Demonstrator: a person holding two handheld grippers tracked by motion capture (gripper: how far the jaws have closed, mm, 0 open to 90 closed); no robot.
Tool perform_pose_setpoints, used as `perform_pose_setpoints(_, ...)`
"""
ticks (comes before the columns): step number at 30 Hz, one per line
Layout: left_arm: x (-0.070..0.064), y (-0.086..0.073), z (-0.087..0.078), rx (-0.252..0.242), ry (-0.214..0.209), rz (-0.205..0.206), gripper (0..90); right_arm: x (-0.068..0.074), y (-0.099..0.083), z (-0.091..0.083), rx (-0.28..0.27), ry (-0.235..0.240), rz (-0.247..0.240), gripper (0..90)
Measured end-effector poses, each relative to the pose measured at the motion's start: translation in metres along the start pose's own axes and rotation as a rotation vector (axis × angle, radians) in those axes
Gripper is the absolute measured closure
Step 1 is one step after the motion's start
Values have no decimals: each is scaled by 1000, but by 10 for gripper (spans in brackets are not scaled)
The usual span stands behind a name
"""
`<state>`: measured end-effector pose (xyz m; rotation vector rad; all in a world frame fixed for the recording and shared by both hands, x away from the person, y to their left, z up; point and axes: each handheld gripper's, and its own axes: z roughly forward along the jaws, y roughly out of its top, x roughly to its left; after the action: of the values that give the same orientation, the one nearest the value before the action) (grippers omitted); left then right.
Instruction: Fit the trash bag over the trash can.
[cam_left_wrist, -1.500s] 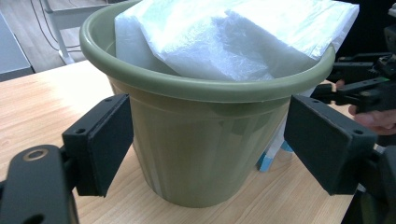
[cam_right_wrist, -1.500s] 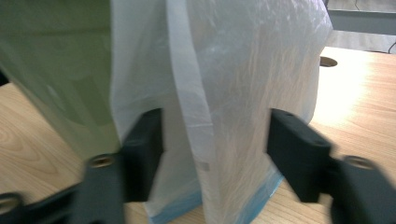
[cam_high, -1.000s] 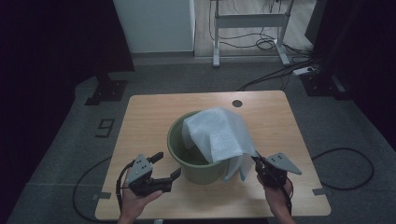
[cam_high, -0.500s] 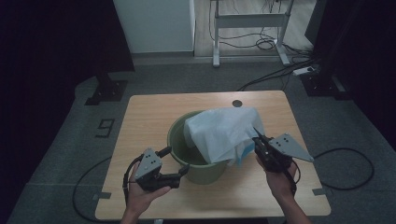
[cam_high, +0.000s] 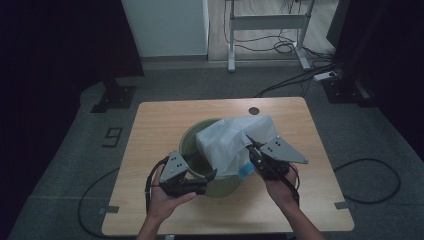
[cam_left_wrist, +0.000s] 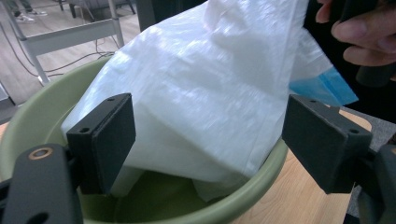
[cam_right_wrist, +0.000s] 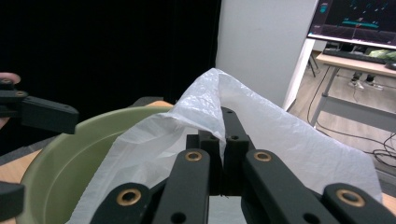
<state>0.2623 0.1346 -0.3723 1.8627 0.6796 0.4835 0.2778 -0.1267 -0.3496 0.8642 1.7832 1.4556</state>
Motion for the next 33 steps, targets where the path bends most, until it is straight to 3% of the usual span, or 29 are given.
perform_pose_setpoints(11, -11, 5, 19, 5, 1, 10, 171, -1, 4, 2, 11, -6, 11, 888)
perform_pose_setpoints(16, -16, 6, 27, 6, 26, 15, 177, -2, 4, 1, 13, -5, 22, 888)
perform_pose_setpoints(19, -16, 6, 29, 6, 39, 4, 272, -2, 4, 1, 9, -1, 24, 888)
perform_pose_setpoints(27, -9, 4, 30, 4, 16, -42, 698, -5, -3, -1, 20, 44, 35, 854)
perform_pose_setpoints(29, -6, 4, 29, 7, -6, -55, 791, -5, -5, 0, 24, 76, 35, 800)
perform_pose_setpoints(33, -2, 5, 25, 7, 18, -81, 900, -1, -13, -6, 27, 119, 37, 569)
